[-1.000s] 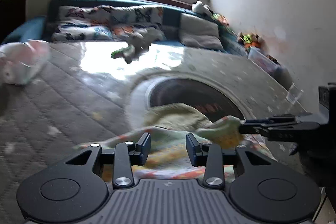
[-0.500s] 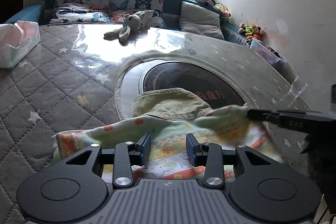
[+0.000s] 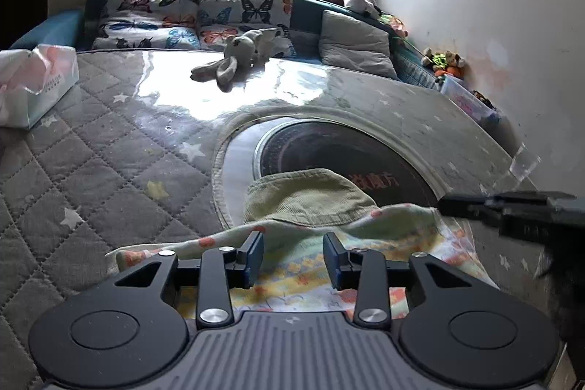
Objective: Fold clothes
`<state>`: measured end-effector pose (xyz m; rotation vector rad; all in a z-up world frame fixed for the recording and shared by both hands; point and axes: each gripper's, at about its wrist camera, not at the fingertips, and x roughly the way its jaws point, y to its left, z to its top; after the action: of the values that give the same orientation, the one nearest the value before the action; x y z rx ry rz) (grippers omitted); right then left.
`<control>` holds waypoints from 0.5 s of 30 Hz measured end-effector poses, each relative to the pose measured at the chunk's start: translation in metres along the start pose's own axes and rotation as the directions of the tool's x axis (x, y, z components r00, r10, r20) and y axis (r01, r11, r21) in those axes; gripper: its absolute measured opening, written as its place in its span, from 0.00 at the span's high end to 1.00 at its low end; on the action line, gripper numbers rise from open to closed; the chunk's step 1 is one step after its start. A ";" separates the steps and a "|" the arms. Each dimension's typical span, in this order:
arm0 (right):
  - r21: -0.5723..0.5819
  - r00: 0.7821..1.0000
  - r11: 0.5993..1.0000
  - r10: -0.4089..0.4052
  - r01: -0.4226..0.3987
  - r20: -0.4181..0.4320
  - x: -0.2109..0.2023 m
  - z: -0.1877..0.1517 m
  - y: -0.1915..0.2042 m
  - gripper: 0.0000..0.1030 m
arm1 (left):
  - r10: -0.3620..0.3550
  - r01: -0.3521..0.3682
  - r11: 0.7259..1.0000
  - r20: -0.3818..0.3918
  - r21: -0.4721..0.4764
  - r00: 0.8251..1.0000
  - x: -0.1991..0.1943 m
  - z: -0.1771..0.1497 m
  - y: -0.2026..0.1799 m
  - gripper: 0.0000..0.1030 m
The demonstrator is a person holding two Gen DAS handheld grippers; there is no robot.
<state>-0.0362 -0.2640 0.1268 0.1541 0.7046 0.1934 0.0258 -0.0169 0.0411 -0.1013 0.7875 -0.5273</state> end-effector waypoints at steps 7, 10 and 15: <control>-0.063 0.997 0.998 -0.010 0.005 -0.075 0.049 0.001 0.018 0.92 | 0.000 0.000 0.999 -0.011 -0.045 1.000 0.012 0.003 0.013 0.74; -0.018 0.996 1.000 0.002 -0.004 -0.094 0.057 0.000 0.011 0.91 | -0.002 0.001 0.996 -0.010 -0.092 1.000 0.015 0.003 0.023 0.74; -0.071 0.996 0.997 0.017 -0.023 -0.084 0.041 0.004 0.022 0.87 | -0.024 0.026 0.990 0.013 -0.140 1.000 0.008 0.002 0.033 0.74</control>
<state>-0.0059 -0.2341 0.1084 0.0842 0.7787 0.2450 0.0459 0.0071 0.0282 -0.2437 0.8132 -0.4947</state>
